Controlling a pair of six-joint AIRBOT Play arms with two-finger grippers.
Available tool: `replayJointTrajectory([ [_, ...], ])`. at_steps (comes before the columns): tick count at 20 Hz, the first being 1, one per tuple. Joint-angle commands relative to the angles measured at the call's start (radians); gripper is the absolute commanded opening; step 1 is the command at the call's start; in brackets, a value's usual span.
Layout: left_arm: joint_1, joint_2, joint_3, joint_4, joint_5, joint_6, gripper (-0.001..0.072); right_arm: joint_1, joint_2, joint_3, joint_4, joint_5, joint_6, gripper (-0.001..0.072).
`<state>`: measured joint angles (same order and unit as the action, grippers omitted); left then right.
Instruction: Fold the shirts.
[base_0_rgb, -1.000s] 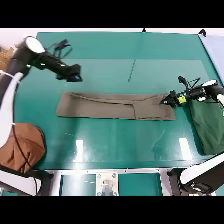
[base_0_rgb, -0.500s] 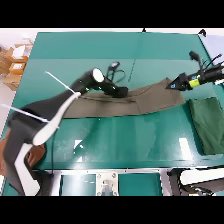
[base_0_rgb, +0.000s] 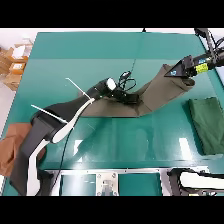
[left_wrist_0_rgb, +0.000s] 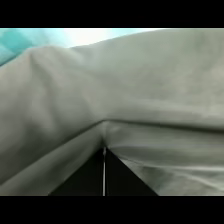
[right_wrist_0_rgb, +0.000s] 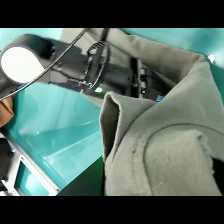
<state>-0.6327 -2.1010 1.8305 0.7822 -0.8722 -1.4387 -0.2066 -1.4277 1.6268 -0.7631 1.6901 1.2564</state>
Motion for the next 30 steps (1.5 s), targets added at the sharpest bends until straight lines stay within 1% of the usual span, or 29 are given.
replayJointTrajectory([
  [1, 0.083, 0.050, 0.055, 0.111, -0.220, -0.014, 0.0025, 0.046, 0.008, 0.012, 0.005, -0.010, 0.052, 0.0019],
  [2, 0.125, 0.085, 0.088, 0.247, -0.335, -0.056, 0.0025, 0.068, 0.008, 0.012, 0.005, -0.023, 0.067, 0.0019],
  [3, 0.160, 0.126, 0.115, 0.417, -0.442, -0.092, 0.0025, 0.101, 0.008, 0.010, 0.005, -0.046, 0.092, 0.0019],
  [5, 0.225, 0.229, 0.128, 0.752, -0.610, -0.106, 0.0025, 0.199, 0.007, 0.002, 0.004, -0.126, 0.132, 0.0019],
  [6, 0.261, 0.278, 0.127, 0.868, -0.677, -0.102, 0.0026, 0.260, 0.005, -0.011, 0.004, -0.192, 0.153, 0.0019],
  [7, 0.297, 0.317, 0.127, 0.928, -0.724, -0.093, 0.0026, 0.331, -0.003, -0.029, 0.004, -0.280, 0.171, 0.0019],
  [8, 0.340, 0.353, 0.127, 0.945, -0.755, -0.087, 0.0026, 0.409, -0.022, -0.046, 0.005, -0.373, 0.193, 0.0020],
  [11, 0.442, 0.417, 0.127, 0.938, -0.791, -0.085, 0.0027, 0.655, -0.143, -0.060, 0.006, -0.644, 0.226, 0.0020],
  [13, 0.484, 0.435, 0.125, 0.938, -0.805, -0.070, 0.0026, 0.822, -0.269, -0.058, 0.048, -0.890, 0.224, 0.0034],
  [14, 0.499, 0.437, 0.124, 0.938, -0.816, -0.065, 0.0026, 0.900, -0.343, -0.053, 0.063, -1.014, 0.225, 0.0221],
  [15, 0.509, 0.437, 0.124, 0.937, -0.824, -0.048, 0.0026, 0.957, -0.411, -0.042, 0.078, -1.102, 0.225, 0.0539],
  [16, 0.516, 0.437, 0.122, 0.935, -0.824, -0.037, 0.0026, 0.991, -0.463, -0.019, 0.082, -1.136, 0.225, 0.0601],
  [17, 0.518, 0.437, 0.122, 0.935, -0.823, -0.025, 0.0026, 0.995, -0.489, 0.007, 0.082, -1.123, 0.225, 0.0601],
  [18, 0.518, 0.437, 0.122, 0.939, -0.823, -0.006, 0.0026, 0.966, -0.481, 0.026, 0.081, -1.077, 0.225, 0.0601],
  [21, 0.518, 0.437, 0.122, 0.937, -0.819, 0.007, 0.0026, 0.758, -0.394, 0.095, 0.051, -0.823, 0.225, 0.0600],
  [23, 0.518, 0.437, 0.122, 0.938, -0.818, 0.008, 0.0026, 0.592, -0.318, 0.094, 0.001, -0.665, 0.232, 0.0599],
  [25, 0.518, 0.437, 0.122, 0.938, -0.819, 0.008, 0.0026, 0.432, -0.257, 0.064, -0.070, -0.519, 0.264, 0.0600],
  [27, 0.518, 0.437, 0.122, 0.938, -0.819, 0.008, 0.0027, 0.298, -0.209, -0.032, -0.118, -0.448, 0.280, 0.0600],
  [29, 0.518, 0.437, 0.122, 0.938, -0.821, 0.007, 0.0026, 0.205, -0.172, -0.197, -0.116, -0.446, 0.269, 0.0600],
  [30, 0.518, 0.437, 0.122, 0.938, -0.822, 0.007, 0.0026, 0.183, -0.171, -0.281, -0.109, -0.457, 0.247, 0.0600],
])
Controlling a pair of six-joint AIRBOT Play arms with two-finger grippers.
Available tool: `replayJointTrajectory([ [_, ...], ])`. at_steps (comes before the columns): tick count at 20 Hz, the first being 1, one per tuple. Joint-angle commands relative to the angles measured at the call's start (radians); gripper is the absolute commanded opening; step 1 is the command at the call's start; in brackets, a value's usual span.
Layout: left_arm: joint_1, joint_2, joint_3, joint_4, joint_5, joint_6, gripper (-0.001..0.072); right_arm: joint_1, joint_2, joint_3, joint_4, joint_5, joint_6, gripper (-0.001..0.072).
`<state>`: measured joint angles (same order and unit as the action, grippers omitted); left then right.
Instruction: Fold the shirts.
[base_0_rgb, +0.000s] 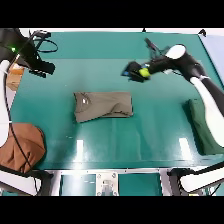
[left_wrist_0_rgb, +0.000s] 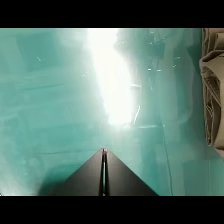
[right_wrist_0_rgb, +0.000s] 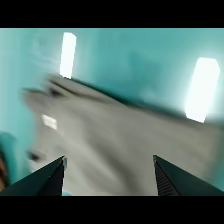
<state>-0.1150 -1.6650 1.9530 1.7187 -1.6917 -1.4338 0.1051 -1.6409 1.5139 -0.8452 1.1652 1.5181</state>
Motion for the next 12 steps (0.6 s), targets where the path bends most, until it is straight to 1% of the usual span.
replayJointTrajectory([
  [1, 0.001, 0.001, 0.000, -0.002, -0.003, 0.000, 0.0026, -0.132, 0.037, -0.249, -0.017, 0.045, -0.036, 0.0600],
  [4, 0.001, 0.001, 0.000, -0.019, 0.001, -0.006, 0.0026, -0.097, -0.029, -0.385, 0.127, -0.044, -0.138, 0.0600],
  [6, 0.000, 0.001, 0.000, -0.031, -0.001, -0.006, 0.0027, -0.052, -0.101, -0.388, 0.193, -0.051, -0.178, 0.0599],
  [8, 0.000, 0.001, 0.000, -0.034, -0.004, -0.006, 0.0027, -0.006, -0.150, -0.388, 0.292, -0.059, -0.233, 0.0591],
  [9, 0.000, 0.001, 0.000, -0.034, -0.004, -0.006, 0.0027, 0.010, -0.159, -0.388, 0.342, -0.062, -0.262, 0.0499],
  [11, 0.000, 0.001, 0.000, -0.034, -0.004, -0.006, 0.0026, 0.030, -0.158, -0.368, 0.417, -0.056, -0.302, 0.0131],
  [12, 0.000, 0.001, 0.000, -0.034, -0.004, -0.006, 0.0027, 0.030, -0.151, -0.339, 0.426, -0.038, -0.317, 0.0053],
])
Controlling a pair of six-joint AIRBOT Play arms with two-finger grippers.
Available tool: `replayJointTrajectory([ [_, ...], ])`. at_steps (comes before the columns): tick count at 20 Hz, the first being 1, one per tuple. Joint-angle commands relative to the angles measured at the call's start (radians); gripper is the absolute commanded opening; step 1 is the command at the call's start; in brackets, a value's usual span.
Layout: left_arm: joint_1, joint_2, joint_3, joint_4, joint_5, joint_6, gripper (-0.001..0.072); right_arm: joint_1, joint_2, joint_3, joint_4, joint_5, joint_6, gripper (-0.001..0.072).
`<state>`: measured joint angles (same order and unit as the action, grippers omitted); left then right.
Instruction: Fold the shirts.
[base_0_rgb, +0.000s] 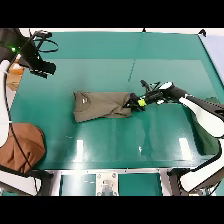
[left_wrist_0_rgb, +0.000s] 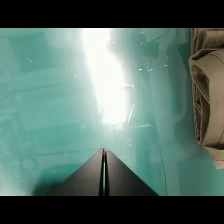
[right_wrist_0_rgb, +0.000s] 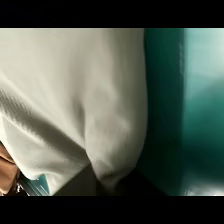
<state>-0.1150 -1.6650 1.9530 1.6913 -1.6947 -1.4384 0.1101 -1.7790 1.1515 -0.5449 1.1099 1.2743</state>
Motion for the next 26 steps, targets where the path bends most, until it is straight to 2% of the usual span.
replayJointTrajectory([
  [1, 0.000, 0.001, 0.000, -0.008, -0.002, -0.001, 0.0027, 0.019, 0.008, 0.063, 0.119, 0.035, -0.079, 0.0020],
  [5, 0.000, 0.001, 0.000, -0.009, -0.011, -0.001, 0.0027, -0.117, 0.206, 0.275, 0.068, 0.093, 0.010, 0.0019],
  [9, 0.000, 0.001, 0.000, -0.038, -0.016, -0.002, 0.0027, -0.380, 0.367, 0.473, -0.280, 0.232, 0.230, 0.0019],
  [11, 0.000, 0.001, 0.000, -0.065, -0.015, -0.005, 0.0027, -0.548, 0.402, 0.523, -0.362, 0.290, 0.292, 0.0019],
  [19, 0.000, 0.000, 0.000, -0.101, 0.009, -0.013, 0.0027, -1.061, 0.388, 0.542, -0.380, 0.330, 0.298, 0.0018],
  [23, 0.000, 0.000, 0.000, -0.106, 0.023, -0.020, 0.0027, -1.201, 0.388, 0.570, -0.562, 0.486, 0.323, 0.0018],
  [26, 0.000, 0.000, 0.000, -0.106, 0.023, -0.020, 0.0027, -1.221, 0.393, 0.581, -0.755, 0.587, 0.350, 0.0018],
])
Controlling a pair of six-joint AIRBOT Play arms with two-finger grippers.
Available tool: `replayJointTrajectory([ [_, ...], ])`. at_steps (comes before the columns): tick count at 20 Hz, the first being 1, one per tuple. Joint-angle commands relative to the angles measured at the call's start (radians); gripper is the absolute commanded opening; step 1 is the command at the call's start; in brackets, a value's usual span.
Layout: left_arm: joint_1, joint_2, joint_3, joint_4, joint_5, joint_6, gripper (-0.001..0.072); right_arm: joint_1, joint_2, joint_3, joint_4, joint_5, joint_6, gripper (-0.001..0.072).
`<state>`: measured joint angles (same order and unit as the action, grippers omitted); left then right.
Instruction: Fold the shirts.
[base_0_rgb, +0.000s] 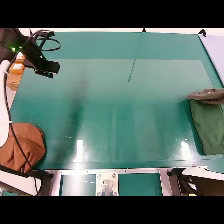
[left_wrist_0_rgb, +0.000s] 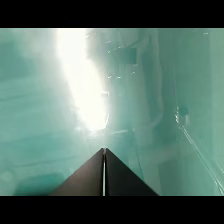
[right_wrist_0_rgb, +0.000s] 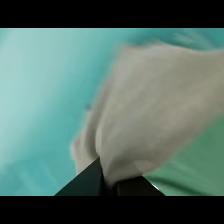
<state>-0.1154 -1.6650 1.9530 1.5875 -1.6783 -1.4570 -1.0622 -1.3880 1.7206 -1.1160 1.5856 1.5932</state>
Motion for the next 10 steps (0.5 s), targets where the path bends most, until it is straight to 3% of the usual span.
replayJointTrajectory([
  [1, 0.001, 0.000, 0.000, -0.003, 0.009, -0.002, 0.0027, -0.049, 0.002, -0.008, -0.223, 0.138, 0.067, 0.0018],
  [6, 0.001, 0.000, 0.000, -0.032, 0.011, -0.001, 0.0027, -0.047, 0.002, -0.295, -0.274, 0.170, 0.094, 0.0019],
  [9, 0.001, 0.000, 0.000, -0.032, 0.013, -0.001, 0.0027, -0.047, 0.001, -0.498, -0.393, 0.146, 0.107, 0.0032],
  [10, 0.001, 0.000, 0.000, -0.032, 0.016, 0.000, 0.0027, -0.050, -0.004, -0.545, -0.428, 0.132, 0.121, 0.0208],
])
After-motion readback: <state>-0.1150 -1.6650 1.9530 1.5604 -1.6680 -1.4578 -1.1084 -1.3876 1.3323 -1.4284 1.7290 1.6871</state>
